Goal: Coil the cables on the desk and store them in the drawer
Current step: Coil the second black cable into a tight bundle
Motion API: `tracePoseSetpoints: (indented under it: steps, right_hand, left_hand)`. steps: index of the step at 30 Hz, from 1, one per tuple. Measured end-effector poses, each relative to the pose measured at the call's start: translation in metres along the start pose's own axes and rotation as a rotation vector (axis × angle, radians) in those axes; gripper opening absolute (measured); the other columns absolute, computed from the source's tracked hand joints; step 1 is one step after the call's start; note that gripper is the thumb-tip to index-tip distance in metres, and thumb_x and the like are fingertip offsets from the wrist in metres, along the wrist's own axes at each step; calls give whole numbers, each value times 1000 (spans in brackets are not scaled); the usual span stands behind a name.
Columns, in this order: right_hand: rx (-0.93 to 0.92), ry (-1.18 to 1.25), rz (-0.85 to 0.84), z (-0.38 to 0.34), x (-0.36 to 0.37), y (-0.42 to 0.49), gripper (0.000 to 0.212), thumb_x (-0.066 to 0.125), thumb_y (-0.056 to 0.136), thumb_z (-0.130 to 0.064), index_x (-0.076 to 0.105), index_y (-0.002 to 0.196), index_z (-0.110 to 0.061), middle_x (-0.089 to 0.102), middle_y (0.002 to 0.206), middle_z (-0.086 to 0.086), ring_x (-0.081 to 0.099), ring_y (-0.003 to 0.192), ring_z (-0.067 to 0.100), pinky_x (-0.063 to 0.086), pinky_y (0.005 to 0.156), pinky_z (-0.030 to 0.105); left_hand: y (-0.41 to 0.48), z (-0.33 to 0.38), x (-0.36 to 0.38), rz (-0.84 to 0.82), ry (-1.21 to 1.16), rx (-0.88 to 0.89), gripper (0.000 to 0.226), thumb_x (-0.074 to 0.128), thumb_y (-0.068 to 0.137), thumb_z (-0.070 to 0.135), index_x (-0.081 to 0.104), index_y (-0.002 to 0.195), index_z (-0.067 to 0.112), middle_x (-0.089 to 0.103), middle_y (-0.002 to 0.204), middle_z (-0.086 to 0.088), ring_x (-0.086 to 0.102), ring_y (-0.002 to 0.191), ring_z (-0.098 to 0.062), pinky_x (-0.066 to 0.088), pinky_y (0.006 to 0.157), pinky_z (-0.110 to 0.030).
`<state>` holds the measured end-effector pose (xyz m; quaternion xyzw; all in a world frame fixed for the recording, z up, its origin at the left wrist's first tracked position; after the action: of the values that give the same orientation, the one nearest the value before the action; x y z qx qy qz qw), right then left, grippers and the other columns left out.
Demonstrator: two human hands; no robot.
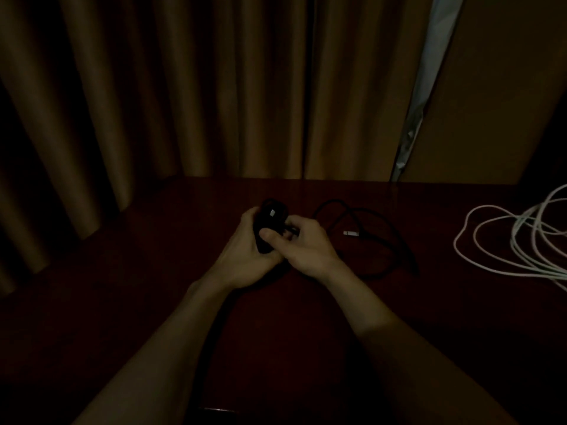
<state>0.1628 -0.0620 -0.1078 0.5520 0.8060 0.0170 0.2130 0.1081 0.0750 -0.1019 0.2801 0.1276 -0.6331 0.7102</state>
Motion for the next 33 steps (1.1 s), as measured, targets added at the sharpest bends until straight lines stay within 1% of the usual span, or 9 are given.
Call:
tracePoseSetpoints:
  steps: [5, 8, 10, 13, 17, 21, 26, 29, 33]
  right_hand:
    - [-16, 87, -51, -6, -13, -2, 22, 71, 96, -13, 67, 115, -3, 70, 95, -3, 68, 76, -8, 52, 66, 13]
    - [-38, 42, -56, -10, -15, 0, 34, 75, 94, -24, 68, 124, -9, 73, 108, 4, 73, 96, 13, 61, 82, 34]
    - [-35, -18, -67, -15, -13, -1, 38, 78, 91, -34, 69, 124, -16, 73, 113, 5, 71, 103, 26, 58, 93, 45]
    - [-55, -71, -98, -19, -11, -5, 36, 79, 89, -39, 72, 118, -20, 75, 107, 1, 71, 98, 21, 58, 86, 39]
    - [-63, -144, -89, -20, -13, -7, 42, 78, 88, -47, 71, 121, -23, 69, 102, -15, 63, 84, -2, 48, 69, 12]
    - [28, -75, -78, -19, -7, -7, 44, 77, 84, -57, 70, 113, -25, 73, 104, -12, 70, 94, 3, 59, 80, 23]
    - [19, -112, 50, -19, 4, -4, 44, 69, 91, -57, 71, 109, -17, 73, 97, -9, 69, 87, 4, 51, 65, 16]
    - [-12, -97, 41, -18, -4, -4, 35, 67, 96, -50, 71, 103, -16, 73, 93, -4, 70, 83, 8, 51, 65, 23]
    - [-78, -39, -54, -17, -15, -8, 33, 66, 100, -39, 69, 103, -6, 73, 93, 13, 70, 83, 28, 54, 68, 45]
  left_hand:
    - [3, -5, -4, -32, -217, 7, 67, 81, 87, 8, 49, 145, 19, 69, 125, 7, 69, 110, -2, 59, 92, -25]
    - [1, -2, -8, 81, -197, 21, 66, 91, 77, 12, 51, 129, 23, 66, 119, 8, 69, 103, -2, 60, 79, -21]
    - [2, -4, -10, 130, -134, 33, 66, 93, 73, 20, 46, 119, 27, 65, 112, 5, 70, 95, -12, 63, 74, -32]
    - [0, -3, -13, 175, -26, 63, 64, 89, 71, 30, 42, 114, 27, 63, 104, 3, 67, 84, -14, 60, 70, -46]
    - [-2, 2, -10, 211, 56, 127, 57, 82, 84, 23, 47, 128, 28, 63, 106, 18, 66, 89, 3, 56, 70, -19]
    - [-1, 2, -5, 282, 165, 182, 45, 70, 92, 12, 55, 133, 20, 68, 95, 15, 69, 78, -4, 58, 63, -25]
    - [-2, 5, -4, 221, 93, 95, 54, 77, 90, 24, 47, 135, 28, 66, 108, 15, 67, 88, 0, 60, 72, -27]
    - [1, 2, -7, 86, -148, 36, 55, 82, 87, 26, 52, 134, 26, 67, 117, 12, 69, 103, -3, 59, 85, -25]
    - [5, -7, -15, 61, -288, -55, 51, 91, 75, 11, 60, 115, 15, 72, 107, -1, 73, 92, -17, 59, 74, -29]
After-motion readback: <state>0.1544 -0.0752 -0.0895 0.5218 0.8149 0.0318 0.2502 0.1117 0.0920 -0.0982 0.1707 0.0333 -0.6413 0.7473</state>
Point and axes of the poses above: each hand's wrist, its own y-axis towards the middle knuckle, its own x-axis out of the palm, z = x × y, the point moved 3 cm from there along y, towards the middle knuckle
